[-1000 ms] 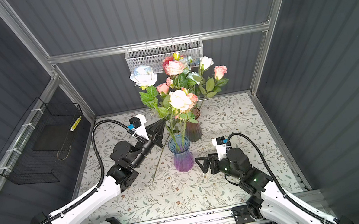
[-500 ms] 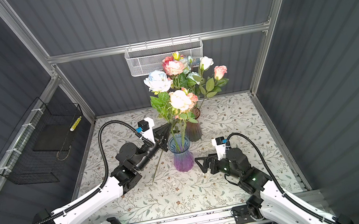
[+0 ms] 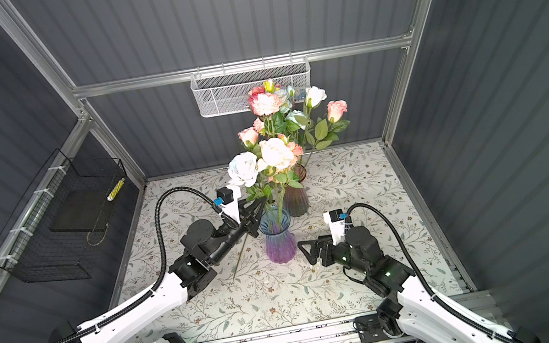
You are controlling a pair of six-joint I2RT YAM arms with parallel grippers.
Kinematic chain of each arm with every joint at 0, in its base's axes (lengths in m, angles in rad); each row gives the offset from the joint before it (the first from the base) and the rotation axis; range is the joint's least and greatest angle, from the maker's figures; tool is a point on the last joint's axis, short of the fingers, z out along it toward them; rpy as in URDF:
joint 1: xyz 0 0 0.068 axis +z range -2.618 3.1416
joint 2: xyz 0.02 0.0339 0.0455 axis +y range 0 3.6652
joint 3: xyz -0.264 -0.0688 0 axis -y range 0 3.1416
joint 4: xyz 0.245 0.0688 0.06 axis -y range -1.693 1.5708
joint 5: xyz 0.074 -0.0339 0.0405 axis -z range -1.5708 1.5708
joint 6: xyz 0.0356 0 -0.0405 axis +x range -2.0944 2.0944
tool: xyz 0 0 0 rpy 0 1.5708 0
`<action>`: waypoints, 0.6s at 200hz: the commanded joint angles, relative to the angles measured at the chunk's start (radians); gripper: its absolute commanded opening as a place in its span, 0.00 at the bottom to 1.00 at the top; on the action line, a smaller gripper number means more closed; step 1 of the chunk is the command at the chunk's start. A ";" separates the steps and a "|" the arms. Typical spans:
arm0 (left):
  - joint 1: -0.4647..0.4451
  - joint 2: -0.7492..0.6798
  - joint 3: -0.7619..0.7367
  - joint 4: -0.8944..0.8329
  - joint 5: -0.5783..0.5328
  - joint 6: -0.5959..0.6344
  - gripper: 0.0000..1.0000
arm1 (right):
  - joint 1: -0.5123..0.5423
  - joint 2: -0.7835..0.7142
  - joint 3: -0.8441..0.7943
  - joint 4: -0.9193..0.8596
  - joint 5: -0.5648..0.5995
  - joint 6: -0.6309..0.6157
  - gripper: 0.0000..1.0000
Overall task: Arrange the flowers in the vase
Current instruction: 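Lower the pale blue-white rose stem into the blue-purple vase with the left gripper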
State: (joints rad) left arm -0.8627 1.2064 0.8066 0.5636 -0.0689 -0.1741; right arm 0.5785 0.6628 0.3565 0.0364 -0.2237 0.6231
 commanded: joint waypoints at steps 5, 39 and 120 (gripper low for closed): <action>-0.009 -0.038 -0.007 -0.032 -0.013 0.018 0.28 | 0.001 -0.005 0.000 0.016 0.000 0.001 0.99; -0.011 -0.064 -0.022 -0.084 -0.017 0.013 0.31 | 0.000 -0.004 -0.005 0.023 0.001 0.007 0.99; -0.013 -0.186 0.000 -0.394 -0.039 0.066 0.62 | 0.001 0.007 -0.004 0.032 0.006 0.011 0.99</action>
State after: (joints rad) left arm -0.8700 1.0622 0.7826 0.3244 -0.0834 -0.1444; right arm 0.5785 0.6670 0.3553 0.0448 -0.2234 0.6277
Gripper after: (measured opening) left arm 0.600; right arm 0.991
